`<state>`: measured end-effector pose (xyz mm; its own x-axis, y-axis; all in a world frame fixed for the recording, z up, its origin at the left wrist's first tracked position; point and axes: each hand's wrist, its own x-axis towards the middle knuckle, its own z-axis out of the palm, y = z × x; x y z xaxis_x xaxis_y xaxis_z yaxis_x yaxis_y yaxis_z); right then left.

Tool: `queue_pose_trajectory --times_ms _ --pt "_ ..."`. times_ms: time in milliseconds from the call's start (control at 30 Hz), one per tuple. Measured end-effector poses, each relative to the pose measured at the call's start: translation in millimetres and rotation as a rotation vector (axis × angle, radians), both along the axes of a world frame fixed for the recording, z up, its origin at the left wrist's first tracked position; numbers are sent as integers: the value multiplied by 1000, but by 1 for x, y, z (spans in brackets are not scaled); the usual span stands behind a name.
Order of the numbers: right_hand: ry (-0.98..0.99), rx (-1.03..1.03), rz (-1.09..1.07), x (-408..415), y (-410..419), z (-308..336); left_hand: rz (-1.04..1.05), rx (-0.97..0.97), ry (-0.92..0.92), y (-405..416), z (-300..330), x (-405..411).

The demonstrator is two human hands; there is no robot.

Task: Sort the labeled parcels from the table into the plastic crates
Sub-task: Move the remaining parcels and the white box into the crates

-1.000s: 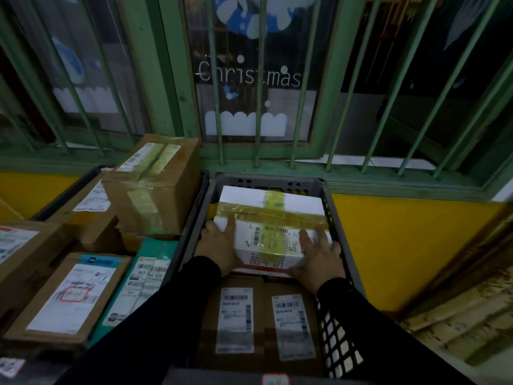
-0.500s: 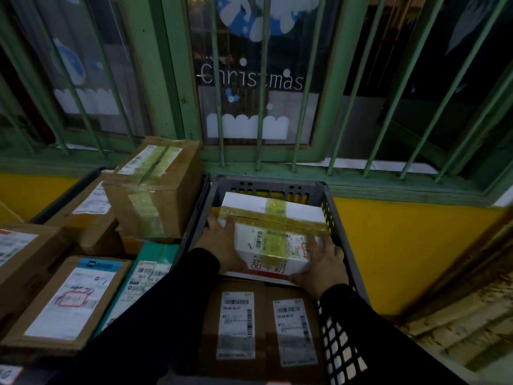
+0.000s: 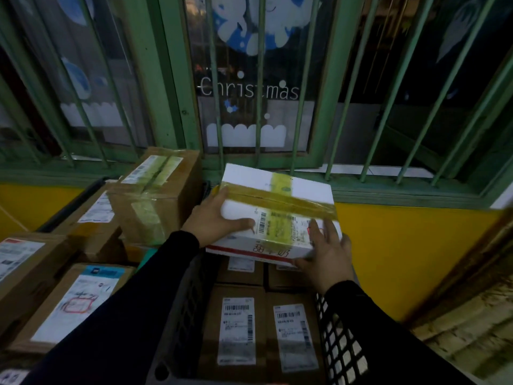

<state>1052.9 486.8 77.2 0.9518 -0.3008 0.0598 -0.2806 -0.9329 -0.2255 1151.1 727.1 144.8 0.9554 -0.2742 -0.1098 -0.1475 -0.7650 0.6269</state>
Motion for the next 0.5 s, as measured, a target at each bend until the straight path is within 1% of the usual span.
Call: queue_pose_trajectory --times_ms 67,133,233,300,400,500 --pt "-4 -55 16 2 -5 -4 15 -84 93 -2 -14 -2" --pt "39 -106 30 4 -8 -11 40 -142 150 -7 -30 -8" --pt "106 -121 52 6 -10 -17 141 -257 146 -19 -42 -11" --pt "123 -106 42 9 -10 -20 208 -322 175 -25 -42 -7" --pt "136 -108 50 14 -12 -28 221 -328 209 -28 -49 2" --pt "159 -139 81 13 -15 -31 293 -386 300 -27 -63 5"
